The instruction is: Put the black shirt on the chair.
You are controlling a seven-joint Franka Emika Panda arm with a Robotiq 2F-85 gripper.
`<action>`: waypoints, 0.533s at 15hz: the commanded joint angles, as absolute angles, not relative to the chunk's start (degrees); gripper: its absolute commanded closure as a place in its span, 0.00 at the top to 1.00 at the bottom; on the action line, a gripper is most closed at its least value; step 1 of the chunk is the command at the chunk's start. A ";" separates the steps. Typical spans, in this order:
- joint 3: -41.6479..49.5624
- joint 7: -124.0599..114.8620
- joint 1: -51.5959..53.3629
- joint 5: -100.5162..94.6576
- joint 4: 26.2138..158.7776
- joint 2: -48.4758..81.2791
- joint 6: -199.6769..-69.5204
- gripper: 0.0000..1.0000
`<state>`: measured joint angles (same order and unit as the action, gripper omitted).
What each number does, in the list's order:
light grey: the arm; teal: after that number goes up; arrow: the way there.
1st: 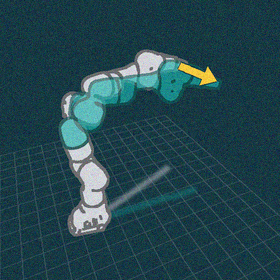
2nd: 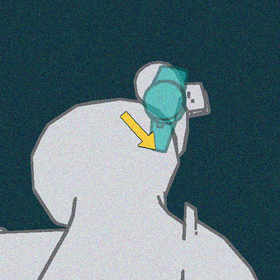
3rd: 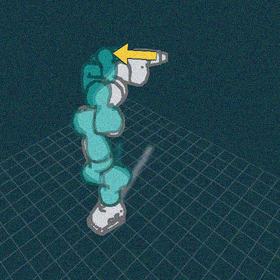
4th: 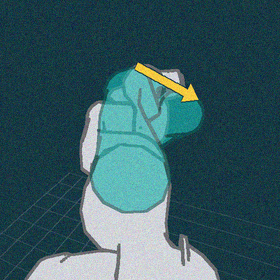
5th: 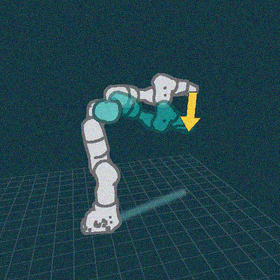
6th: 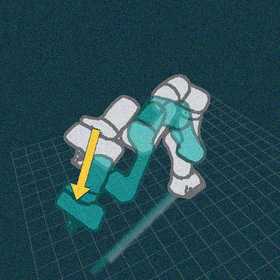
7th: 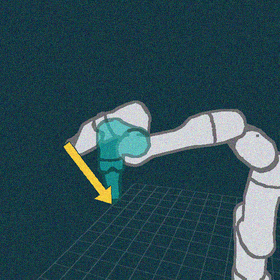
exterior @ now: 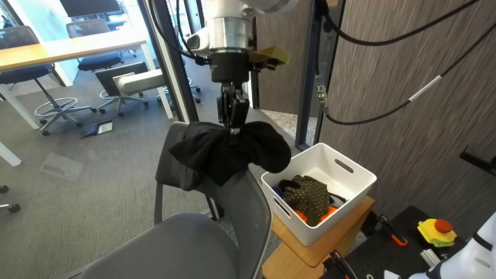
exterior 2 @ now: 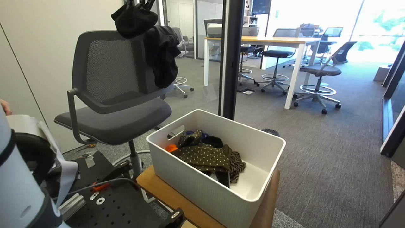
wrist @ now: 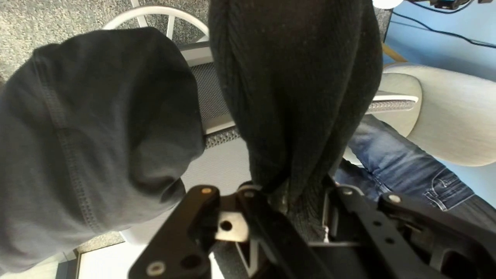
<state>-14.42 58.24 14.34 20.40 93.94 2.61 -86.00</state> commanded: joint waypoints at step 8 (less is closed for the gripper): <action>-14.83 58.39 14.26 20.91 93.83 2.94 -84.04 0.40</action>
